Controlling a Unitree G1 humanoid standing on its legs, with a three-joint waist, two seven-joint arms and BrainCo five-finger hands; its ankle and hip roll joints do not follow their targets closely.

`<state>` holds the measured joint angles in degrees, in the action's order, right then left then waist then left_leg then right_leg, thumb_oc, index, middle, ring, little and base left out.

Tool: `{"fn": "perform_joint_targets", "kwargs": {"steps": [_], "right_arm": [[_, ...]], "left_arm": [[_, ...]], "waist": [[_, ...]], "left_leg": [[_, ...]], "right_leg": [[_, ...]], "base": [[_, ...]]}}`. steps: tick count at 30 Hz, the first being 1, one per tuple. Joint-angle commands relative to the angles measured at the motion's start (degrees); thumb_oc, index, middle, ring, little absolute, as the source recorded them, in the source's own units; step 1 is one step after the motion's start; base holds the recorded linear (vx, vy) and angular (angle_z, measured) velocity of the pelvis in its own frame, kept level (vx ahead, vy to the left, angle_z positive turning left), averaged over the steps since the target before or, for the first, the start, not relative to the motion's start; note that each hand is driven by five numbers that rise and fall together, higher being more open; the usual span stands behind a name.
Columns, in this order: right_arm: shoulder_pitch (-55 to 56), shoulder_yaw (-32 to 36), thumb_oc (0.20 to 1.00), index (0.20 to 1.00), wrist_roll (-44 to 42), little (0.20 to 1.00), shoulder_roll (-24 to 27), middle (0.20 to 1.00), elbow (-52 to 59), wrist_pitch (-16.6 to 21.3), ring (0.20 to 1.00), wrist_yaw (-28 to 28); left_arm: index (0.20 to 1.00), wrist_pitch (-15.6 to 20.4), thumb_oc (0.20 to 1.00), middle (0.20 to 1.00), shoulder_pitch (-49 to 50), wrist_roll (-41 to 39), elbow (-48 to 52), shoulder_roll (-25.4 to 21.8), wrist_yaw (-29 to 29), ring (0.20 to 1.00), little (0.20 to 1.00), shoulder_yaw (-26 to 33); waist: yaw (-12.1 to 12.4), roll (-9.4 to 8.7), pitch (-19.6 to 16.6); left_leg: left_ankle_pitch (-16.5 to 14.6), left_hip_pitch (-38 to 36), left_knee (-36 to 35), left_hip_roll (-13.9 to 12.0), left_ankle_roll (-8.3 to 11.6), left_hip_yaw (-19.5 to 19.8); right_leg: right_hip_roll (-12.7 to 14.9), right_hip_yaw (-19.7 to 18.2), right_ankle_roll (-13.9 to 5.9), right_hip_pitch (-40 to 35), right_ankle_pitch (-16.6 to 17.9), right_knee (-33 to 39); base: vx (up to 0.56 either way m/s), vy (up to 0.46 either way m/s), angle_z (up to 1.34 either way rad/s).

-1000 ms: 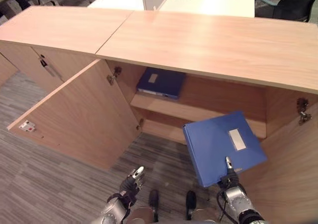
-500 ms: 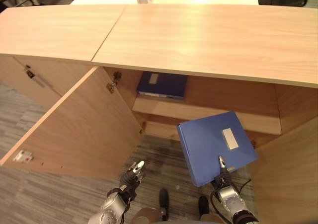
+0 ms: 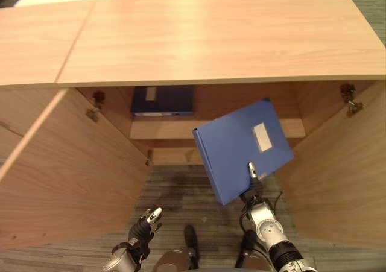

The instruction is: Put the empty folder in the office cabinet

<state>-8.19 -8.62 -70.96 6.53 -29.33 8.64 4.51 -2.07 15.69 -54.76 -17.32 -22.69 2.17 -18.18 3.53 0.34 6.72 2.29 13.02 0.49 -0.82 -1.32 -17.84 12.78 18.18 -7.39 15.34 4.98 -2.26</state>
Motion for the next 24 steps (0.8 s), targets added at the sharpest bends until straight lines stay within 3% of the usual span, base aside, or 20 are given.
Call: {"fn": "perform_joint_targets", "kwargs": {"steps": [1, 3, 9, 13, 16, 21, 24], "right_arm": [[-5.5, 1.7, 0.2, 0.2, 2.7, 0.2, 2.7, 0.2, 6.0, 5.6, 0.2, 0.4], [-10.5, 1.8, 0.2, 0.2, 4.1, 0.2, 4.7, 0.2, 6.7, 7.6, 0.2, 2.5], [-20.7, 2.9, 0.2, 0.2, 5.0, 0.2, 10.7, 0.2, 5.0, 8.8, 0.2, 5.4], [-26.6, 2.2, 0.2, 0.2, 4.3, 0.2, 14.8, 0.2, 2.7, 8.1, 0.2, 5.7], [-36.2, -0.8, 0.2, 0.2, 2.5, 0.2, 21.7, 0.2, -2.8, 6.4, 0.2, 5.4], [-47.2, -4.2, 0.2, 0.2, -1.1, 0.2, 26.3, 0.2, -12.1, 4.0, 0.2, 3.8], [-53.3, -5.8, 0.2, 0.2, -2.4, 0.2, 26.5, 0.2, -18.2, 2.5, 0.2, 3.5]], "left_arm": [[1.0, 1.9, 1.0, 1.0, -0.9, 0.5, 4.3, -1.3, 0.9, 1.0, 1.0, 0.1], [1.0, 2.1, 1.0, 1.0, -1.9, 1.5, 4.7, -2.0, 1.3, 1.0, 1.0, -1.2], [1.0, 2.5, 1.0, 1.0, -2.1, 1.8, 4.8, -3.3, 1.5, 1.0, 1.0, -1.4], [1.0, 2.4, 1.0, 1.0, -1.9, 1.9, 4.9, -3.9, 1.7, 1.0, 1.0, -2.1], [1.0, 2.5, 1.0, 1.0, -1.5, 1.0, 6.0, -5.5, 2.1, 1.0, 1.0, -2.8], [1.0, 2.5, 1.0, 1.0, -1.9, -0.5, 8.1, -7.3, 2.7, 1.0, 1.0, -3.7], [1.0, 2.5, 1.0, 1.0, -3.4, -1.3, 8.4, -8.1, 2.4, 1.0, 1.0, -4.4]], "waist": [[-0.5, 0.37, 4.6], [0.0, 0.21, 5.1], [1.3, 0.31, 5.4], [2.2, 0.32, 5.2], [3.3, 0.35, 5.5], [4.6, 0.09, 5.3], [5.0, 0.1, 5.0]], "left_leg": [[-7.4, 6.8, 9.2, -0.1, 0.55, 6.9], [-9.0, 13.0, 15.2, -0.6, 0.14, 7.2], [-10.8, 21.5, 22.3, -1.7, -0.34, 8.4], [-11.6, 25.6, 25.6, -2.2, -0.34, 8.7], [-12.7, 30.7, 29.7, -2.8, -0.34, 8.8], [-13.7, 35.5, 34.1, -3.5, -0.12, 8.9], [-14.1, 37.8, 36.0, -4.0, 0.07, 9.1]], "right_leg": [[-0.3, 0.0, -2.56, 0.8, -2.8, -2.1], [0.9, 0.6, -1.51, 4.9, -3.2, -5.5], [2.7, 0.1, 0.14, 13.0, -5.6, -13.0], [3.5, -0.4, 0.82, 17.1, -7.0, -16.6], [4.2, -1.2, 1.56, 22.4, -8.6, -21.1], [4.5, -1.8, 2.07, 27.2, -10.1, -25.2], [4.6, -1.9, 2.44, 29.7, -11.2, -27.6]], "base": [[-0.09, -0.056, 0.02], [-0.1, -0.08, 0.05], [-0.05, -0.05, 0.1], [-0.02, -0.023, 0.12], [-0.03, -0.006, 0.11], [0.0, -0.003, -0.01], [0.0, -0.002, -0.02]]}}
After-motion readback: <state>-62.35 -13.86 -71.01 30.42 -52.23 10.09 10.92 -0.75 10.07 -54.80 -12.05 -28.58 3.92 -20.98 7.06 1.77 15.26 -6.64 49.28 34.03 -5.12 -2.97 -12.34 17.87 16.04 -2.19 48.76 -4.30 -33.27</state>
